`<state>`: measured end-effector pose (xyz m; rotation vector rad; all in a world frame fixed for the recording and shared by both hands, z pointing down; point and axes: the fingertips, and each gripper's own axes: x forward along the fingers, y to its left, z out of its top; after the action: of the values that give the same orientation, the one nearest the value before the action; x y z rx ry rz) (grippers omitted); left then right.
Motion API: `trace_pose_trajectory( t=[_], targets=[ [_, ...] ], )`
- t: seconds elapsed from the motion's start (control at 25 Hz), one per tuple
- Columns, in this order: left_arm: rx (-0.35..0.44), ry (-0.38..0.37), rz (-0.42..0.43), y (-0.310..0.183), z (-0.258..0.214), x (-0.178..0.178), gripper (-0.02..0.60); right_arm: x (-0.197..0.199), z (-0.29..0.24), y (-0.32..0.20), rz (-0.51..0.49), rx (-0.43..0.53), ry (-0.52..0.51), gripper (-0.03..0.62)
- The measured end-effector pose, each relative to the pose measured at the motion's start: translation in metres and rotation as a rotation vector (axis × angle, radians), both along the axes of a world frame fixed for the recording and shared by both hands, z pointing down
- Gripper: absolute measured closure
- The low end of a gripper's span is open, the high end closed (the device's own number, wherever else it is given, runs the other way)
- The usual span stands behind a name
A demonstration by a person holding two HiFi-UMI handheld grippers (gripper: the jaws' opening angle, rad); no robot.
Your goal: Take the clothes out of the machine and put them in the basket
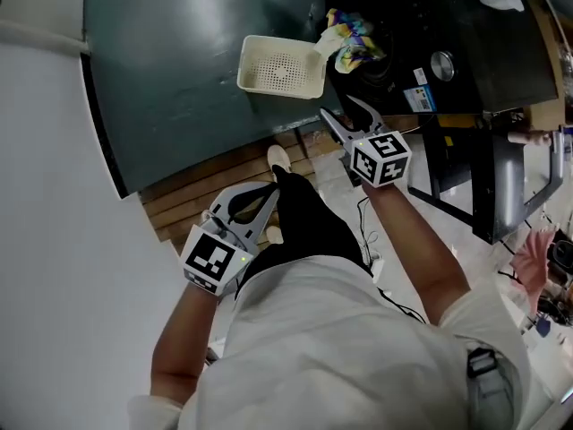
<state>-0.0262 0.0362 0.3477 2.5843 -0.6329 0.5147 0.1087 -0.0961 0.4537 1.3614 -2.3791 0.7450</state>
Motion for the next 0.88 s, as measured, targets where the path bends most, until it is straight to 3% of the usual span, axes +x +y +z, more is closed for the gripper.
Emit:
trace_pose_trajectory(
  t=[0.36, 0.6, 0.88],
  targets=[
    [-0.019, 0.04, 0.158, -0.112, -0.023, 0.066, 0.585, 0.038, 0.059, -0.122, 0.214, -0.152, -0.062, 0.344],
    [-0.011, 0.02, 0.236, -0.15, -0.013, 0.067, 0.584, 0.072, 0.109, -0.17, 0.393, -0.202, -0.04, 0.29],
    [-0.052, 0.015, 0.313, -0.16, 0.013, 0.063, 0.584, 0.126, 0.18, -0.199, 0.625, -0.288, -0.06, 0.219]
  ],
)
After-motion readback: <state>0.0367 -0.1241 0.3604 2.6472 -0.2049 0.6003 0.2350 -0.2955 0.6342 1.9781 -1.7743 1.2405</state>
